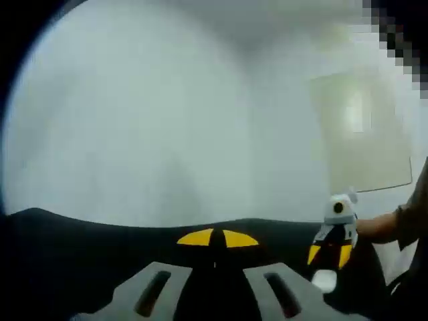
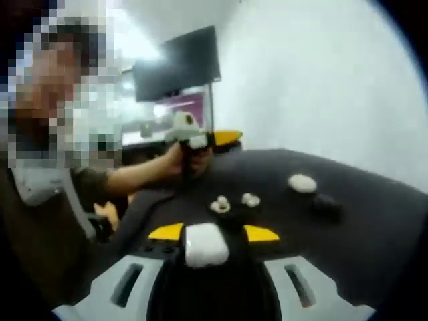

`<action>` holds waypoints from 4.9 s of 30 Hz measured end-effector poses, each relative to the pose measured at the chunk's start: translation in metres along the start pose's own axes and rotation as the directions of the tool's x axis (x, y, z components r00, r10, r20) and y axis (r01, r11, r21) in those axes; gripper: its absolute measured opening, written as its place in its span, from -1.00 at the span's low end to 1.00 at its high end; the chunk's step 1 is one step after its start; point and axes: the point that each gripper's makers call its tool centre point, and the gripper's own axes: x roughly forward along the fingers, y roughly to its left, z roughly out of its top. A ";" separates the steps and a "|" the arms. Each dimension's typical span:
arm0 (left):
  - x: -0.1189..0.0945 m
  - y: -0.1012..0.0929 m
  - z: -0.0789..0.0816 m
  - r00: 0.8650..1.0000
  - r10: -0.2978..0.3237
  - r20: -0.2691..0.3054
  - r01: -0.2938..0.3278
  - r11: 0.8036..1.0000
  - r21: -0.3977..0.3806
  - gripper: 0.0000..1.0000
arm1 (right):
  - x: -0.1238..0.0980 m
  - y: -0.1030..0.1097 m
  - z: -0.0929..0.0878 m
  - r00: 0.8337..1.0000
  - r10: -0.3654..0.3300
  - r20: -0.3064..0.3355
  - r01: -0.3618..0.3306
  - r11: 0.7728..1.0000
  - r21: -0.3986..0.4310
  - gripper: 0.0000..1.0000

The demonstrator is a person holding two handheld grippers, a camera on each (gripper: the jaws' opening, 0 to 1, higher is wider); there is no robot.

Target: Pick up three earphones and place each one into its charging case using tactile feedback, ensure that each earphone is properly inserted and securely positioned inside the case.

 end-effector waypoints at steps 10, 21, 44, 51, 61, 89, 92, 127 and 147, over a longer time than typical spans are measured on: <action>-0.006 0.014 0.011 0.996 0.068 0.059 -0.066 0.997 -0.042 -0.69 | 0.020 0.009 -0.023 0.994 -0.008 -0.108 -0.005 0.992 -0.124 -0.12; 0.000 0.013 0.000 0.998 0.062 0.018 -0.062 0.998 -0.022 -0.59 | 0.006 0.005 -0.018 0.989 -0.096 -0.110 0.075 0.981 -0.181 -0.31; 0.000 0.014 -0.007 0.997 0.070 -0.016 -0.069 0.996 0.053 -0.71 | -0.126 -0.138 -0.045 0.726 -0.657 -0.203 0.646 0.753 -0.127 -0.31; 0.001 0.011 -0.009 0.998 0.055 -0.024 -0.054 0.997 0.060 -0.71 | -0.125 -0.142 -0.053 0.758 -0.631 -0.168 0.643 0.766 0.024 -0.30; 0.001 0.009 -0.010 0.998 0.057 -0.029 -0.054 0.996 0.072 -0.70 | -0.128 -0.144 -0.035 0.706 -0.695 -0.139 0.682 0.719 -0.131 -0.10; 0.003 0.005 -0.013 0.997 0.053 -0.051 -0.048 0.994 0.103 -0.69 | 0.006 -0.168 0.006 0.699 -0.711 -0.080 0.712 0.681 0.169 -0.10; 0.006 0.004 -0.013 0.998 0.036 -0.044 -0.034 0.998 0.061 -0.68 | 0.014 -0.174 -0.008 0.694 -0.710 -0.121 0.719 0.674 0.169 -0.11; 0.002 0.001 -0.016 0.998 0.033 -0.052 -0.030 0.997 0.066 -0.69 | 0.030 -0.186 0.002 0.691 -0.719 -0.072 0.720 0.674 0.165 -0.26; 0.004 0.009 -0.014 0.999 0.026 -0.038 -0.026 1.000 0.005 -0.70 | 0.001 -0.101 0.051 0.843 -0.535 0.061 0.520 0.838 0.167 -0.25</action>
